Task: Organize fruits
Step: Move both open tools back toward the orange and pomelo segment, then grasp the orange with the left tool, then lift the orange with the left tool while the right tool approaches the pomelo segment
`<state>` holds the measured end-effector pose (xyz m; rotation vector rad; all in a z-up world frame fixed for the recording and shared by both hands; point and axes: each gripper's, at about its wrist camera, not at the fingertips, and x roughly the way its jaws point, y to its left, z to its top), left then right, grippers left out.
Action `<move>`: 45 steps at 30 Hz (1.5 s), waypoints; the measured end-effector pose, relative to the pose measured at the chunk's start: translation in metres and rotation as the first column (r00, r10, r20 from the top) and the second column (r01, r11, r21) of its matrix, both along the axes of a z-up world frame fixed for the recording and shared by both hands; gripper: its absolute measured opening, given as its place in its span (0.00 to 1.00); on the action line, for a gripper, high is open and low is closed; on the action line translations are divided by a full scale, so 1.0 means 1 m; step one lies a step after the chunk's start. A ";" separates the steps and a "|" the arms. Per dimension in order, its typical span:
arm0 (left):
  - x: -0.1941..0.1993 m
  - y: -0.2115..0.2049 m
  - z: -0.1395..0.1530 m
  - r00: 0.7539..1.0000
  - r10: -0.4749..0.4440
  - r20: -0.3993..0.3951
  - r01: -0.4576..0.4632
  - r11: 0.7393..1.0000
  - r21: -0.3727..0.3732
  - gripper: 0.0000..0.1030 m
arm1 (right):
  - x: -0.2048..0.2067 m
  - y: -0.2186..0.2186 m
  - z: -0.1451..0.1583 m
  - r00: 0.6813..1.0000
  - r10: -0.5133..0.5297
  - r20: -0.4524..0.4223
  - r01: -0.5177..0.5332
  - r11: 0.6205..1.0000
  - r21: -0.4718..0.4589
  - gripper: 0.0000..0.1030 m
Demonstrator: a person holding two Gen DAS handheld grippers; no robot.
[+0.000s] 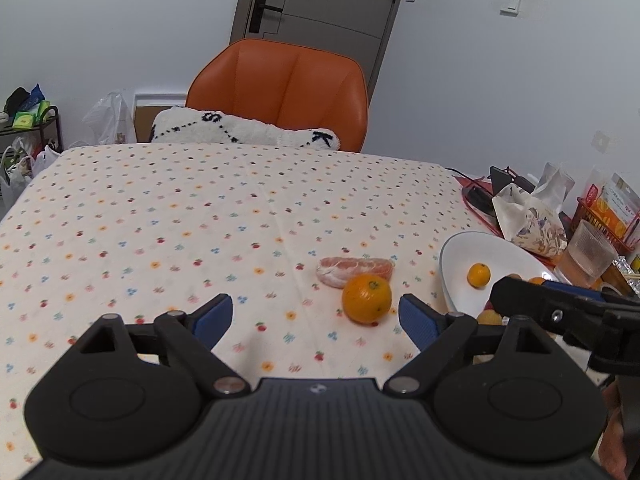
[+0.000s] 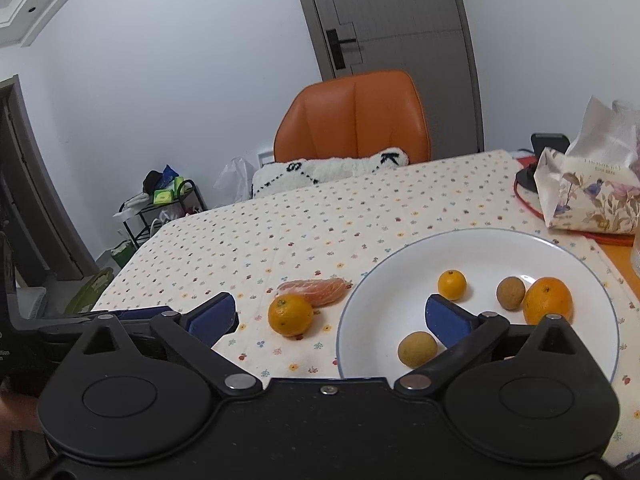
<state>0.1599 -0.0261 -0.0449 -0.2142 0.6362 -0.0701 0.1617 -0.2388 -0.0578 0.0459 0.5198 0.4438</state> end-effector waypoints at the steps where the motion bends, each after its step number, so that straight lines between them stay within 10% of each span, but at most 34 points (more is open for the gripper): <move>1: 0.003 -0.002 0.000 1.000 -0.003 -0.001 0.003 1.000 -0.002 0.86 | 0.002 -0.001 0.000 1.000 -0.001 -0.003 0.001 1.000 -0.001 1.00; 23: 0.043 -0.036 -0.025 0.997 -0.072 -0.033 0.071 0.997 -0.013 0.55 | 0.022 -0.014 -0.004 1.000 -0.011 -0.012 0.012 1.000 0.024 0.82; 28: 0.052 -0.037 -0.032 0.996 -0.079 -0.047 0.077 0.997 -0.028 0.36 | 0.027 -0.009 -0.005 1.000 -0.011 -0.012 0.012 1.000 0.027 0.78; 45: 0.035 0.016 -0.025 0.998 0.044 -0.042 -0.044 0.999 -0.014 0.35 | 0.039 0.050 -0.012 0.997 0.076 -0.012 -0.077 0.997 -0.015 0.73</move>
